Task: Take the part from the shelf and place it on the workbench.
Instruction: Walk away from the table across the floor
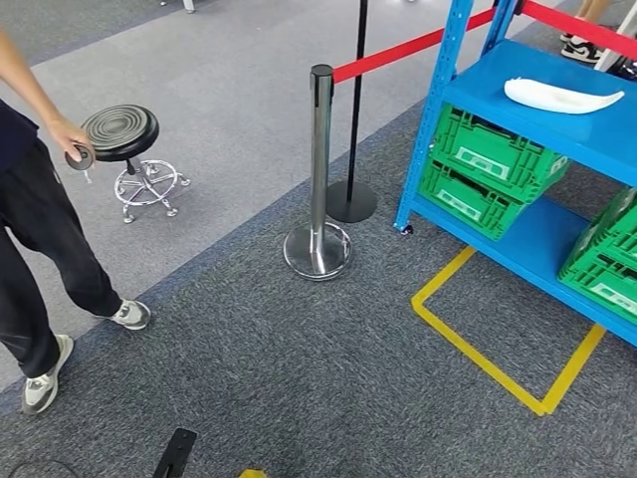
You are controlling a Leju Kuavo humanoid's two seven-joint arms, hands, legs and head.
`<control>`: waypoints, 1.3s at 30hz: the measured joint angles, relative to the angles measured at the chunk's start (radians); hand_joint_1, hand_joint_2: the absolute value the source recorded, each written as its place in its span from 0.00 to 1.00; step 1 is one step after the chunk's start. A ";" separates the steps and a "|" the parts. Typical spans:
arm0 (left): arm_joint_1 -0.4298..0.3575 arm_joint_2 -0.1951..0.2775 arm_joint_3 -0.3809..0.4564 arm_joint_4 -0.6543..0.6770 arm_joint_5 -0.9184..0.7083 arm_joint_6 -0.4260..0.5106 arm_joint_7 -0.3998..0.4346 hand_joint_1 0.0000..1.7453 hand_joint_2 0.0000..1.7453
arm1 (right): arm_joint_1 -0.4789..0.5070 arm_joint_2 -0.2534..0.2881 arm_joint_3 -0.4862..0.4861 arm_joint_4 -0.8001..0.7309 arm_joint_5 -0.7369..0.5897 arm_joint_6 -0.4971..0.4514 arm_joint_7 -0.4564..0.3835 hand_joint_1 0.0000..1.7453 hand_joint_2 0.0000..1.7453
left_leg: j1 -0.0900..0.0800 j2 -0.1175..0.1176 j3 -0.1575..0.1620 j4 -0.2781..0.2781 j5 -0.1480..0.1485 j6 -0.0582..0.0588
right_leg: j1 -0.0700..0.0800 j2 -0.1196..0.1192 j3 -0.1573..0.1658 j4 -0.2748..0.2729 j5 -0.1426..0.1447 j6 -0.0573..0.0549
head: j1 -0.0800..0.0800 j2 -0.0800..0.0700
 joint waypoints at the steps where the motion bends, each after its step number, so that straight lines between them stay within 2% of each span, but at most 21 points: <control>1: -0.001 0.000 0.000 0.000 0.000 0.000 0.000 0.00 1.00 | 0.001 0.001 0.000 0.000 0.000 0.000 0.000 0.00 0.00 | 0.002 -0.006 -0.001 0.005 -0.006 -0.006 | -0.001 0.008 0.000 -0.002 0.002 -0.006 | -0.001 0.000; 3: -0.002 0.000 0.000 0.000 -0.001 0.000 0.000 0.00 1.00 | 0.000 0.002 0.000 0.000 0.001 -0.001 0.001 0.00 0.00 | 0.006 -0.037 -0.028 0.069 -0.049 -0.016 | -0.005 0.024 0.001 -0.006 0.007 -0.018 | -0.005 0.000; 5: 0.000 0.000 0.000 0.000 -0.001 0.001 0.001 0.00 1.00 | -0.003 0.003 0.000 0.000 0.001 -0.001 0.001 0.00 0.00 | 0.007 -0.065 -0.092 0.203 -0.114 -0.020 | -0.006 0.042 -0.001 -0.006 0.008 -0.023 | -0.008 0.000; 7: 0.004 0.000 0.000 0.000 -0.001 0.001 0.002 0.00 1.00 | -0.001 0.003 0.000 0.000 0.002 -0.001 0.002 0.00 0.00 | 0.008 -0.072 -0.139 0.288 -0.132 -0.021 | -0.005 0.062 -0.001 -0.006 0.008 -0.024 | -0.009 0.000; 8: 0.005 0.000 0.000 0.000 -0.002 0.001 0.003 0.00 1.00 | 0.000 0.003 0.000 0.000 0.004 -0.002 0.002 0.00 0.00 | 0.008 -0.074 -0.137 0.278 -0.111 -0.020 | -0.005 0.074 -0.001 -0.006 0.008 -0.024 | -0.009 0.000; 9: 0.005 0.000 0.000 0.000 -0.003 0.001 0.003 0.00 1.00 | 0.000 0.004 0.000 0.000 0.005 -0.003 0.002 0.00 0.00 | 0.009 -0.078 -0.116 0.229 -0.075 -0.019 | -0.006 0.085 0.000 -0.006 0.008 -0.023 | -0.009 0.000; 11: 0.004 0.001 0.000 0.000 -0.007 0.001 0.004 0.00 1.00 | 0.000 0.005 0.000 0.001 0.008 -0.004 0.003 0.00 0.00 | 0.014 -0.109 -0.052 0.088 -0.008 -0.016 | -0.006 0.108 -0.001 -0.003 0.008 -0.016 | -0.010 0.000; 13: 0.002 0.001 0.000 0.000 -0.010 0.002 0.006 0.00 1.00 | -0.001 0.006 0.000 0.001 0.009 -0.006 0.004 0.00 0.00 | 0.017 -0.135 -0.017 0.010 0.009 -0.012 | -0.006 0.125 -0.007 -0.001 0.009 -0.005 | -0.011 0.000; 15: 0.000 0.001 0.000 0.000 -0.010 0.002 0.008 0.00 1.00 | 0.003 0.006 0.000 0.001 0.009 -0.008 0.006 0.00 0.00 | 0.014 -0.128 -0.015 0.004 0.006 -0.001 | -0.008 0.138 -0.014 -0.007 0.012 0.008 | -0.011 0.000; 17: -0.002 0.001 0.000 0.000 -0.011 0.003 0.009 0.00 1.00 | 0.008 0.006 0.000 0.001 0.009 -0.009 0.007 0.00 0.00 | 0.014 -0.113 -0.014 -0.001 0.010 0.015 | -0.010 0.112 -0.028 0.011 -0.001 0.018 | -0.009 0.000; 18: -0.002 0.000 0.000 0.000 -0.011 0.003 0.009 0.00 1.00 | 0.008 0.006 0.000 0.001 0.010 -0.009 0.007 0.00 0.00 | 0.014 -0.103 -0.013 -0.004 0.011 0.021 | -0.010 0.089 -0.047 0.050 -0.025 0.021 | -0.006 0.000; 20: 0.000 0.000 0.000 0.000 -0.012 0.002 0.009 0.00 1.00 | 0.003 0.007 0.000 0.001 0.010 -0.008 0.008 0.00 0.00 | 0.010 -0.082 -0.013 -0.004 0.009 0.029 | -0.009 0.047 -0.112 0.183 -0.092 0.024 | -0.002 0.000; 22: 0.002 0.000 0.000 0.000 -0.013 0.001 0.009 0.00 1.00 | 0.000 0.007 0.000 0.001 0.010 -0.008 0.007 0.00 0.00 | 0.007 -0.065 -0.012 -0.003 0.008 0.031 | -0.008 0.040 -0.165 0.292 -0.134 0.027 | -0.003 0.000; 23: 0.003 0.000 0.000 0.000 -0.013 0.001 0.009 0.00 1.00 | 0.000 0.007 0.000 0.001 0.010 -0.008 0.007 0.00 0.00 | 0.007 -0.061 -0.012 -0.003 0.007 0.032 | -0.008 0.039 -0.175 0.313 -0.140 0.027 | -0.003 0.000; 27: 0.003 0.000 0.000 0.000 -0.014 0.001 0.009 0.00 1.00 | 0.001 0.007 0.000 0.001 0.010 -0.008 0.007 0.00 0.00 | 0.006 -0.057 -0.012 -0.003 0.007 0.032 | -0.008 0.039 -0.178 0.320 -0.138 0.027 | -0.003 0.000; 29: 0.002 0.000 0.000 0.000 -0.014 0.001 0.009 0.00 1.00 | 0.002 0.007 0.000 0.001 0.010 -0.009 0.008 0.00 0.00 | 0.006 -0.050 -0.010 -0.003 0.005 0.032 | -0.008 0.038 -0.167 0.298 -0.118 0.026 | -0.003 0.000; 32: 0.001 -0.002 0.000 0.000 -0.014 0.002 0.006 0.00 1.00 | -0.001 0.007 0.000 0.001 0.012 -0.007 0.007 0.00 0.00 | -0.002 -0.011 0.006 0.000 -0.008 0.013 | 0.000 -0.003 -0.041 0.065 -0.016 0.007 | -0.005 0.000; 33: 0.001 -0.003 0.000 0.000 -0.014 0.003 0.005 0.00 1.00 | -0.001 0.007 0.000 0.001 0.014 -0.007 0.007 0.00 0.00 | -0.004 0.002 0.010 0.000 -0.012 0.005 | 0.003 -0.011 -0.012 0.010 0.003 -0.002 | -0.006 0.000; 34: -0.001 -0.003 0.000 0.000 -0.014 0.004 0.005 0.00 1.00 | 0.001 0.007 0.000 0.001 0.014 -0.007 0.007 0.00 0.00 | -0.003 0.006 0.012 0.000 -0.014 0.000 | 0.002 -0.002 -0.013 0.009 0.005 -0.007 | -0.006 0.000; 36: -0.003 -0.003 0.000 0.000 -0.014 0.004 0.004 0.00 1.00 | 0.002 0.007 0.000 0.001 0.016 -0.007 0.007 0.00 0.00 | 0.000 -0.017 0.000 0.034 -0.042 -0.010 | -0.002 0.015 -0.013 0.006 0.008 -0.019 | -0.009 0.000; 39: -0.001 -0.003 0.000 0.000 -0.014 0.004 0.004 0.00 1.00 | -0.002 0.007 -0.001 0.001 0.022 -0.007 0.006 0.00 0.00 | 0.003 -0.065 -0.090 0.224 -0.135 -0.018 | -0.004 0.043 -0.014 0.005 0.010 -0.030 | -0.014 0.000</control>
